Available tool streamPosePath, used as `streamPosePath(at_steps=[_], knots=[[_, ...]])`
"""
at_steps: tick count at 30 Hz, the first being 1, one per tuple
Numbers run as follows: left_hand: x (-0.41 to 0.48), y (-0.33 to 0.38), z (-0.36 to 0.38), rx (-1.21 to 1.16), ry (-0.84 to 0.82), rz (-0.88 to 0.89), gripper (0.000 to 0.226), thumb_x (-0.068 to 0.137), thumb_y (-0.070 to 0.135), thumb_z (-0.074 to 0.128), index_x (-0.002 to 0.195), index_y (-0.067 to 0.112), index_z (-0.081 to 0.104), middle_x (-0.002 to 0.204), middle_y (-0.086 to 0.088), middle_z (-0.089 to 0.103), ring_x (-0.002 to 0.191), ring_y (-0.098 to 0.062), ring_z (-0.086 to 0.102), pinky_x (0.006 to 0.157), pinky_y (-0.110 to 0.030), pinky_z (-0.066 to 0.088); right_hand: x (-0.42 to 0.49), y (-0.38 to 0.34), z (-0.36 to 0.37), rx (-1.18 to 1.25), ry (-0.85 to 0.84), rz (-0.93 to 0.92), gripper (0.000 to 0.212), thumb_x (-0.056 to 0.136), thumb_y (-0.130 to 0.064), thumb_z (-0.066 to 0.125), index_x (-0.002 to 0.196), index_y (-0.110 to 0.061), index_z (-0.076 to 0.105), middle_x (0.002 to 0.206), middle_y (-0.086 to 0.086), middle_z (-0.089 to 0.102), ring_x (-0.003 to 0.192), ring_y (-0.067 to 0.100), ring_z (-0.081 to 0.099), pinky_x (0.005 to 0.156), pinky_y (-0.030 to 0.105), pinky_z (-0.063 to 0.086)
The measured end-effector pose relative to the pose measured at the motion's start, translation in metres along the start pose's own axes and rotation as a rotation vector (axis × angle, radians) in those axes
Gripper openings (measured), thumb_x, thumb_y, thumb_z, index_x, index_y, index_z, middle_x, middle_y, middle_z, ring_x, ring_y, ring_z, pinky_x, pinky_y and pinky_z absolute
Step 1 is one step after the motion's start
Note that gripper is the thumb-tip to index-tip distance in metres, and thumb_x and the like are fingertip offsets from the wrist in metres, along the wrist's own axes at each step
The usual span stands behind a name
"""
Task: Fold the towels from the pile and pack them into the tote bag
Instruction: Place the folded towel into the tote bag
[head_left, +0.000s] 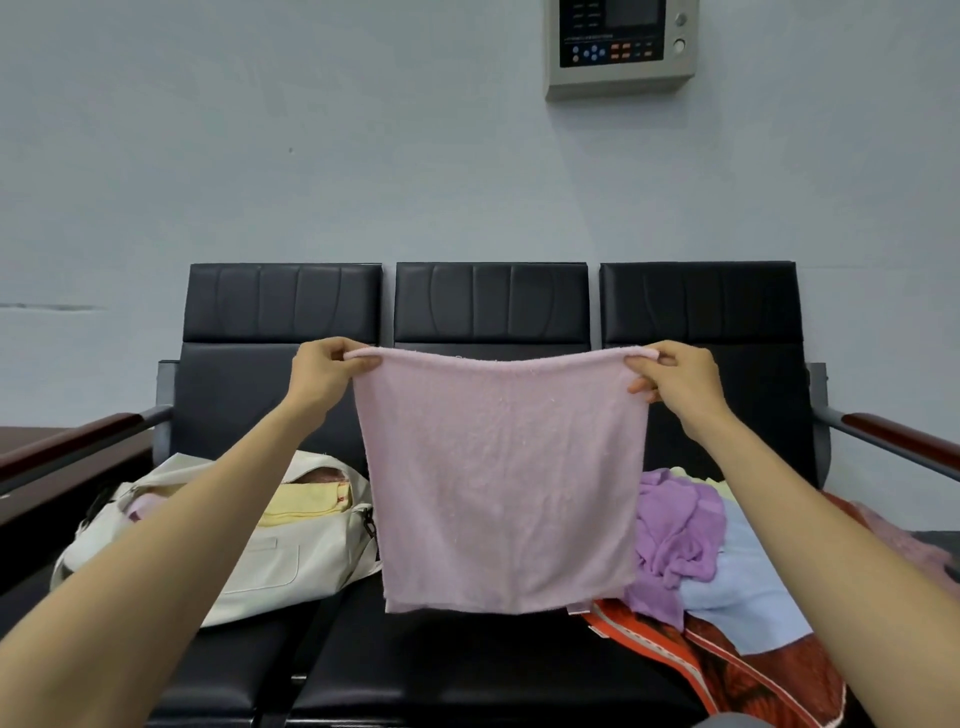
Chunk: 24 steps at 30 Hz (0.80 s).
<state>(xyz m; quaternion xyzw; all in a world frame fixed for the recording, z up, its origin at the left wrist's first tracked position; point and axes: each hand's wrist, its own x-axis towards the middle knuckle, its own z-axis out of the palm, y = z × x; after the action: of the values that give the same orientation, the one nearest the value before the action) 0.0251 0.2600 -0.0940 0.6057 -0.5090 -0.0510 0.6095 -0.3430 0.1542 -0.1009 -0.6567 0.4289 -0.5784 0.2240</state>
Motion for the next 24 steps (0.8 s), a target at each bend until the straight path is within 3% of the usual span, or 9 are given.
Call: streamPosePath(at_steps=[4,6,9,12,14,18,24], knots=[[0.009,0.003,-0.013,0.058,-0.082,0.043,0.009,0.079,0.009,0.075,0.086,0.008,0.069,0.084,0.000,0.067,0.080,-0.013,0.060,0.072,-0.023,0.046,0.006,-0.005,-0.011,0.000,-0.095,0.021,0.009,0.083,-0.007,0.070,0.092,-0.010,0.067,0.081,0.003,0.069,0.063,0.010,0.065,0.055,0.021,0.049],[0.014,0.004,-0.016,0.225,-0.156,0.094,0.012,0.079,0.007,0.075,0.089,0.006,0.067,0.085,0.000,0.065,0.079,-0.014,0.059,0.066,-0.019,0.043,0.010,-0.004,-0.011,-0.054,-0.109,0.014,0.010,0.083,-0.007,0.070,0.091,-0.010,0.065,0.081,0.002,0.068,0.063,0.010,0.064,0.056,0.022,0.048],[0.019,0.004,-0.008,0.635,-0.293,0.245,0.012,0.090,0.009,0.062,0.100,0.005,0.067,0.093,-0.004,0.060,0.083,-0.017,0.052,0.066,-0.023,0.037,0.015,0.000,-0.001,-0.304,-0.152,-0.067,0.008,0.089,-0.008,0.063,0.094,-0.015,0.064,0.085,0.000,0.065,0.073,0.015,0.063,0.064,0.026,0.053],[0.020,0.001,0.005,0.822,-0.327,0.261,0.019,0.097,0.015,0.051,0.092,0.004,0.065,0.097,-0.010,0.053,0.084,-0.020,0.047,0.072,-0.028,0.034,0.022,0.007,0.012,-0.578,-0.247,-0.127,0.018,0.093,-0.007,0.051,0.095,-0.014,0.068,0.092,0.006,0.065,0.082,0.022,0.062,0.076,0.037,0.055],[0.023,-0.004,0.009,0.812,-0.246,0.236,0.021,0.097,0.016,0.052,0.091,0.003,0.067,0.094,-0.009,0.053,0.082,-0.022,0.050,0.070,-0.030,0.036,0.025,0.008,0.018,-0.648,-0.211,-0.124,0.020,0.094,-0.006,0.050,0.093,-0.010,0.069,0.092,0.011,0.066,0.081,0.025,0.062,0.074,0.037,0.054],[0.026,-0.011,0.010,0.652,-0.049,0.231,0.014,0.088,0.010,0.064,0.094,0.001,0.073,0.089,-0.011,0.060,0.081,-0.025,0.056,0.068,-0.031,0.040,0.024,0.005,0.022,-0.515,-0.015,-0.121,0.015,0.093,-0.006,0.056,0.094,-0.009,0.071,0.090,0.007,0.065,0.079,0.020,0.060,0.066,0.029,0.048],[0.008,-0.009,-0.002,0.481,-0.021,0.155,0.013,0.083,0.015,0.072,0.094,0.009,0.072,0.096,-0.006,0.061,0.085,-0.020,0.053,0.073,-0.031,0.041,0.004,0.011,0.014,-0.414,-0.005,-0.098,0.002,0.092,-0.014,0.062,0.090,-0.013,0.062,0.090,0.005,0.061,0.062,0.011,0.058,0.055,0.021,0.047]])
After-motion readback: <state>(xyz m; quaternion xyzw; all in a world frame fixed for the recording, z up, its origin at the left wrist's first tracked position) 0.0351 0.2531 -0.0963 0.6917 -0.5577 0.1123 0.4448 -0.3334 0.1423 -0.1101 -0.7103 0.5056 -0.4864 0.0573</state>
